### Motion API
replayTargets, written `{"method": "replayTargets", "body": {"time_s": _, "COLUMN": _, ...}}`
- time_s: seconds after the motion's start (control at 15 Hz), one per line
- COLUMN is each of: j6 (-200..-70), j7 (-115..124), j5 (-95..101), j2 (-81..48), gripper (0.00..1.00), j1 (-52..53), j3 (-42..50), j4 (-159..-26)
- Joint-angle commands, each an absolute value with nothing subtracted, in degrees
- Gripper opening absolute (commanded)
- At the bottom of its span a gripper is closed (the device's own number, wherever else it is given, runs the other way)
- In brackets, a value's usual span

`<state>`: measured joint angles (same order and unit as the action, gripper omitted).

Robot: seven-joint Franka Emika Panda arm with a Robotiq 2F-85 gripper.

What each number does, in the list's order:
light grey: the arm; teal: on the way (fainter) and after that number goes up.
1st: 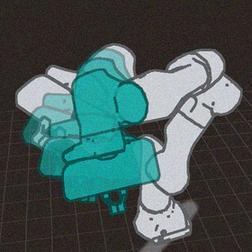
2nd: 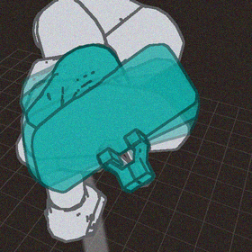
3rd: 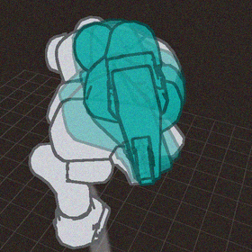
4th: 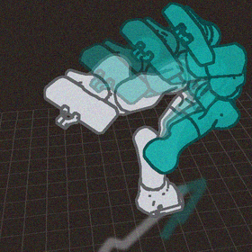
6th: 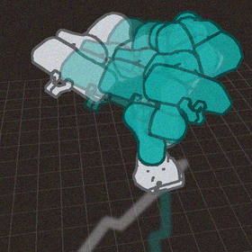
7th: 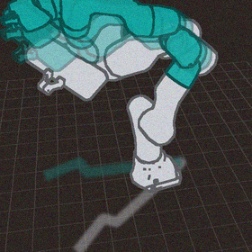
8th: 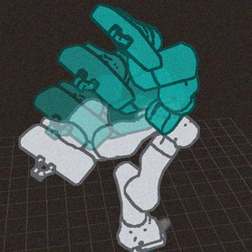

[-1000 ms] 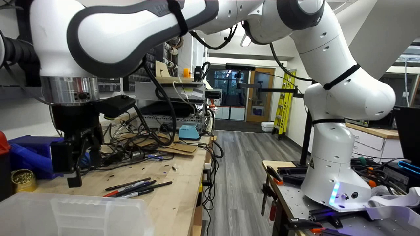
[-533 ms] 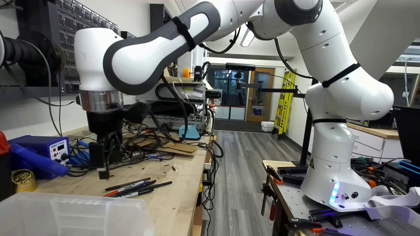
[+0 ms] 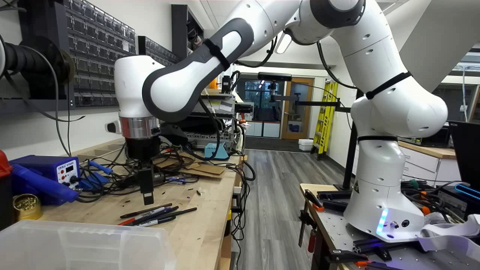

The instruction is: Take the markers and place them in the box

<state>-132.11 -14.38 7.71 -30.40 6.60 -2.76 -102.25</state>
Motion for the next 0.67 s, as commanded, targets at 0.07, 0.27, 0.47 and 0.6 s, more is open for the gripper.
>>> {"method": "replayTargets", "body": {"time_s": 0.07, "j6": -138.06, "j7": -24.90, "j5": 8.99, "j2": -29.77, "gripper": 1.00, "j1": 2.29, "j3": -4.38, "j4": -106.12}}
{"method": "replayTargets", "body": {"time_s": 0.27, "j6": -140.86, "j7": -31.00, "j5": 9.41, "j2": -30.85, "gripper": 1.00, "j1": 0.23, "j3": -4.67, "j4": -106.69}}
{"method": "replayTargets", "body": {"time_s": 0.47, "j6": -142.78, "j7": -35.93, "j5": 8.77, "j2": -32.32, "gripper": 1.00, "j1": -1.87, "j3": -5.64, "j4": -106.56}}
{"method": "replayTargets", "body": {"time_s": 0.6, "j6": -144.15, "j7": -38.61, "j5": 8.04, "j2": -33.84, "gripper": 1.00, "j1": -2.89, "j3": -6.55, "j4": -106.10}}
